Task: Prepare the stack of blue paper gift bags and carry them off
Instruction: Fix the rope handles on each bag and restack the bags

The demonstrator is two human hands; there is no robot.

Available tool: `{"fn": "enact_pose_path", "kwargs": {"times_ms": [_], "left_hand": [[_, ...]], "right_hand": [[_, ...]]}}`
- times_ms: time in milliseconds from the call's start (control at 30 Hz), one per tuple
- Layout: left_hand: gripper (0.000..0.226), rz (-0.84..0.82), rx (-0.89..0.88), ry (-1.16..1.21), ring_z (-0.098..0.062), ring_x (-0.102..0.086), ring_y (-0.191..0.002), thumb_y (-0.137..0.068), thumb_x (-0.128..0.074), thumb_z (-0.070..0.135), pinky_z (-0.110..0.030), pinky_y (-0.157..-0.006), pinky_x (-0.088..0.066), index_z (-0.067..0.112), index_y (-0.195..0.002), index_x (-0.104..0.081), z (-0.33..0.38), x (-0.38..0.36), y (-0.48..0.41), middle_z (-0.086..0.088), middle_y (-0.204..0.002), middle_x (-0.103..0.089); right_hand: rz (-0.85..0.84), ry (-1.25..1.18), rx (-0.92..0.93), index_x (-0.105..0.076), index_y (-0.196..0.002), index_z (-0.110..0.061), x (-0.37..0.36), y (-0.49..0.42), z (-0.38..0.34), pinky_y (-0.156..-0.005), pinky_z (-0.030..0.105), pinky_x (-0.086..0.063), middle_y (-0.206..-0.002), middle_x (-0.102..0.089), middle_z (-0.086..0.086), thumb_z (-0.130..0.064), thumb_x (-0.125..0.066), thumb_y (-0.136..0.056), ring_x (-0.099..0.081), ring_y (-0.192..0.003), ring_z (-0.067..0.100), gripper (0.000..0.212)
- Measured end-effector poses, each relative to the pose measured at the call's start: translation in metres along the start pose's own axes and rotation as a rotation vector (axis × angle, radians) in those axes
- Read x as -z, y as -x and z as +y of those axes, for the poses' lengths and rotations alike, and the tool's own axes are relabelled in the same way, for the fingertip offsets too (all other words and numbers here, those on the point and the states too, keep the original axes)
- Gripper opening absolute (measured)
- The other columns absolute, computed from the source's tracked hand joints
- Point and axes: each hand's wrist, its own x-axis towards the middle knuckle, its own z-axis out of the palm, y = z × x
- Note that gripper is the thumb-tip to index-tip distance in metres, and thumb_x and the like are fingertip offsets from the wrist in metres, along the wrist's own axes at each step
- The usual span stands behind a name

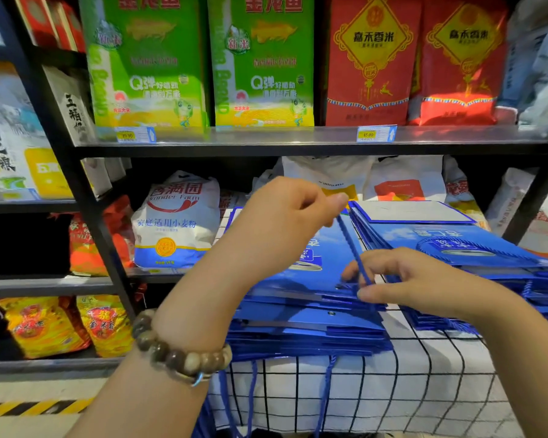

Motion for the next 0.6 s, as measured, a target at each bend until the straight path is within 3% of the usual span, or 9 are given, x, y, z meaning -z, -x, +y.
{"fn": "enact_pose_path", "kwargs": {"times_ms": [67, 167, 300, 367, 500, 567, 600], "left_hand": [[0.034, -0.062, 0.007, 0.063, -0.013, -0.038, -0.043, -0.091, -0.053, 0.035, -0.026, -0.049, -0.037, 0.015, -0.063, -0.056, 0.003, -0.004, 0.001, 0.003, -0.047, -0.042], [0.032, -0.101, 0.021, 0.125, -0.008, -0.036, -0.038, -0.091, -0.053, 0.033, -0.016, -0.043, -0.034, 0.014, -0.065, -0.056, 0.002, -0.008, 0.003, 0.005, -0.044, -0.042], [0.030, -0.079, 0.027, 0.137, -0.005, -0.031, -0.036, -0.090, -0.056, 0.030, -0.014, -0.038, -0.026, 0.009, -0.070, -0.061, -0.003, -0.010, 0.001, 0.007, -0.041, -0.039], [0.029, -0.089, 0.032, 0.132, -0.005, -0.031, -0.036, -0.089, -0.057, 0.030, -0.014, -0.038, -0.027, 0.011, -0.068, -0.061, -0.005, -0.009, 0.002, 0.007, -0.041, -0.038], [0.040, -0.085, 0.044, 0.019, -0.008, -0.030, -0.038, -0.089, -0.057, 0.035, -0.015, -0.040, -0.024, 0.003, -0.065, -0.061, -0.011, -0.010, 0.002, 0.005, -0.041, -0.034], [0.042, -0.070, 0.092, -0.092, -0.010, -0.033, -0.038, -0.092, -0.051, 0.035, -0.017, -0.040, -0.023, 0.001, -0.070, -0.062, -0.018, -0.008, 0.000, 0.005, -0.035, -0.038], [0.038, -0.067, 0.119, -0.144, -0.011, -0.034, -0.039, -0.095, -0.047, 0.032, -0.019, -0.041, -0.024, 0.005, -0.074, -0.065, -0.022, -0.006, 0.000, 0.005, -0.036, -0.041]], "right_hand": [[0.097, -0.048, 0.009, -0.066, -0.065, -0.024, 0.003, 0.004, 0.008, -0.080, 0.021, -0.044, -0.094, -0.069, -0.006, -0.023, -0.069, -0.081, -0.064, -0.089, 0.005, 0.016], [0.219, -0.080, 0.009, -0.065, -0.070, -0.021, 0.008, 0.010, 0.014, -0.078, 0.039, -0.046, -0.083, -0.066, 0.009, -0.023, -0.067, -0.083, -0.060, -0.080, 0.031, 0.013], [0.278, -0.021, -0.008, -0.059, -0.075, -0.014, 0.012, 0.012, 0.014, -0.056, 0.023, -0.042, -0.063, -0.063, 0.000, -0.011, -0.053, -0.091, -0.050, -0.055, 0.007, 0.017], [0.316, -0.052, -0.005, -0.055, -0.077, -0.012, 0.016, 0.013, 0.016, -0.049, 0.019, -0.041, -0.055, -0.057, -0.002, -0.009, -0.048, -0.093, -0.047, -0.050, 0.007, 0.017], [0.475, 0.049, 0.024, -0.057, -0.076, -0.012, 0.022, 0.008, 0.019, -0.054, 0.028, -0.040, -0.049, -0.049, -0.005, -0.018, -0.053, -0.091, -0.045, -0.053, 0.015, 0.017], [0.527, 0.095, 0.035, -0.058, -0.075, -0.019, 0.020, 0.001, 0.015, -0.059, 0.030, -0.040, -0.057, -0.056, -0.005, -0.017, -0.054, -0.090, -0.049, -0.057, 0.018, 0.016], [0.537, 0.107, 0.040, -0.058, -0.078, -0.023, 0.018, -0.003, 0.012, -0.060, 0.024, -0.040, -0.066, -0.059, -0.005, -0.016, -0.055, -0.090, -0.052, -0.061, 0.013, 0.014]]}}
